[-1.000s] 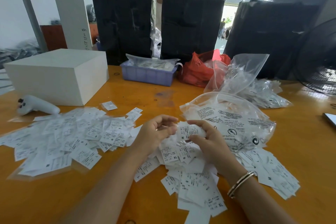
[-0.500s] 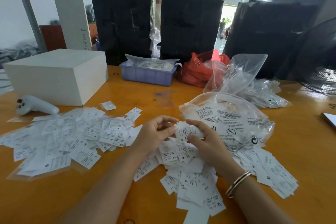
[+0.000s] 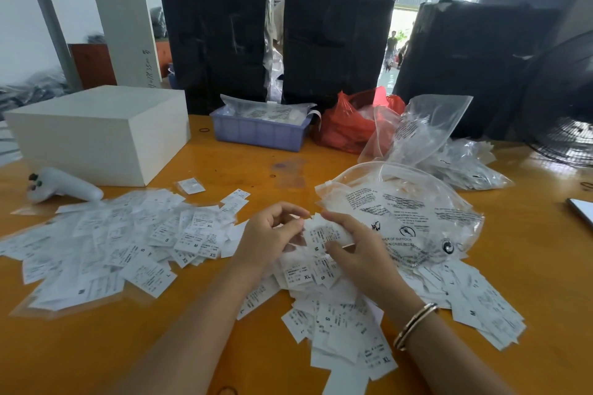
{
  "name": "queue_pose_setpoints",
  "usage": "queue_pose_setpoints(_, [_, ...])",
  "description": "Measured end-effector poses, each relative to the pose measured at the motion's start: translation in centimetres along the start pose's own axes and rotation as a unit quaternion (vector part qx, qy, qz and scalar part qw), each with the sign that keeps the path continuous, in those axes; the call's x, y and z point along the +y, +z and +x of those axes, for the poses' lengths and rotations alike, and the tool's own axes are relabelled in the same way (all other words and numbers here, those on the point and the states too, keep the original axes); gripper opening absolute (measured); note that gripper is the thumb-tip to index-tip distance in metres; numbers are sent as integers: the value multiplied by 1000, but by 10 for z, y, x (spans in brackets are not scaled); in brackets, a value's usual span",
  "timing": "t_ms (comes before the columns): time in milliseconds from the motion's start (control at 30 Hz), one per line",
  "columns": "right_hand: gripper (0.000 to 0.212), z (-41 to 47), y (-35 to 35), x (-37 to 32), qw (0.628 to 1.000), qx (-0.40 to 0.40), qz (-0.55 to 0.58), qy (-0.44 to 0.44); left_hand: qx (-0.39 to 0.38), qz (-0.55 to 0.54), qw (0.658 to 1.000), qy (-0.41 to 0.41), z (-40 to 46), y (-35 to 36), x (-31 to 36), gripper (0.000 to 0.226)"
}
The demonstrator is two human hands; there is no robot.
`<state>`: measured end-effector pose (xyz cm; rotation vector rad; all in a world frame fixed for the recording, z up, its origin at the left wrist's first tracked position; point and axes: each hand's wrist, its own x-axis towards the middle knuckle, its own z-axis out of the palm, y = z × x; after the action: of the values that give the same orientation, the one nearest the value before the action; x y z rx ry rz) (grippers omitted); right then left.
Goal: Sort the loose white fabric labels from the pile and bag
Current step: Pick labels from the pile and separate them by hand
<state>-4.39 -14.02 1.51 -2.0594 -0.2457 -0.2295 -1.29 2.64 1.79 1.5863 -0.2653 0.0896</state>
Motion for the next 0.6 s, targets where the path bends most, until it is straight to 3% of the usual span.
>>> queue_pose_setpoints(133, [53, -1, 0, 0, 1000, -8, 0, -2, -17, 30, 999, 22, -1, 3, 1, 29])
queue_pose_setpoints(300, [45, 3, -2, 7, 998, 27, 54, 34, -45, 8, 999, 8, -1, 1, 0, 16])
queue_pose_setpoints(600, [46, 1, 0, 4, 999, 40, -2, -7, -29, -12, 1000, 5, 0, 1, -1, 18])
